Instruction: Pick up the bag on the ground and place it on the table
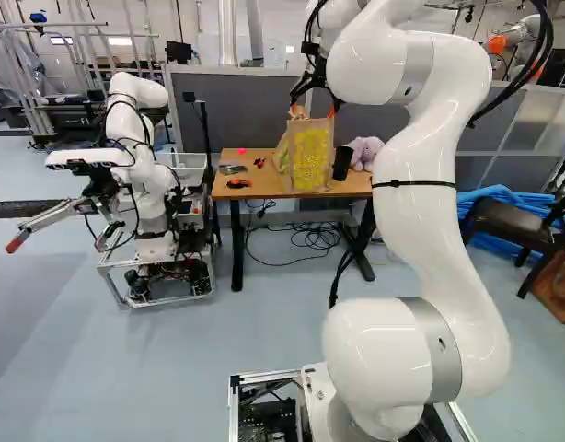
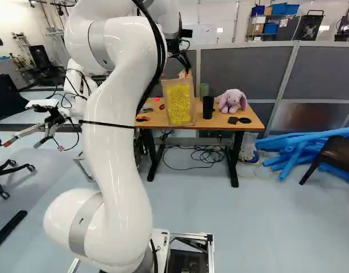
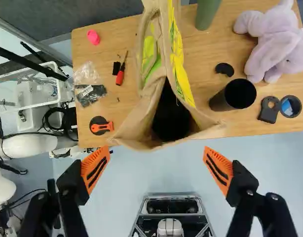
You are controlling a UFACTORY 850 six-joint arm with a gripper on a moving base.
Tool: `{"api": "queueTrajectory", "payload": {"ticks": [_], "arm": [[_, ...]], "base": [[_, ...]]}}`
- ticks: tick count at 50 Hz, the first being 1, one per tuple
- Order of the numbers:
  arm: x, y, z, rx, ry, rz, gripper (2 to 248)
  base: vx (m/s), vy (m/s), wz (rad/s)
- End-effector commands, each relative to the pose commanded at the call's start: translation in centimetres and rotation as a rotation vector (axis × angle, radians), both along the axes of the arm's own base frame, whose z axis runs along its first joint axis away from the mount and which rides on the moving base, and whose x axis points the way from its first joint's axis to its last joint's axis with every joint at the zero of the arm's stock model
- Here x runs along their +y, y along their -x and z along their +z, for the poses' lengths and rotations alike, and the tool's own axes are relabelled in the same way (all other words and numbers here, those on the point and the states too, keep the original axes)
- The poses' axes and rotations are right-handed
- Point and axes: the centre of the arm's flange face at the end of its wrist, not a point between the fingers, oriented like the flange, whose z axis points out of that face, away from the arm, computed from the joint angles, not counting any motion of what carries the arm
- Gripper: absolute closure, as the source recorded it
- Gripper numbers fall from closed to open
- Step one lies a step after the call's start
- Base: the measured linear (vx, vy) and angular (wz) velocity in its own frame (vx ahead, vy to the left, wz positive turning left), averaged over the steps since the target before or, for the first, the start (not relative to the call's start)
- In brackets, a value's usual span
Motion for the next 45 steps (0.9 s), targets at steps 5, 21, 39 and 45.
{"api": "queueTrajectory", "payload": {"ticks": [5,21,39,45], "arm": [[0.00,0.00,0.00,0.000,0.000,0.000,3],[0.00,0.00,0.00,0.000,0.000,0.000,3],[0.00,0.00,0.00,0.000,0.000,0.000,3],[0.00,0.00,0.00,0.000,0.000,0.000,3]], "base": [[-0.102,0.000,0.010],[-0.103,0.000,0.008],[-0.109,-0.002,0.010],[-0.105,0.001,0.011]]}}
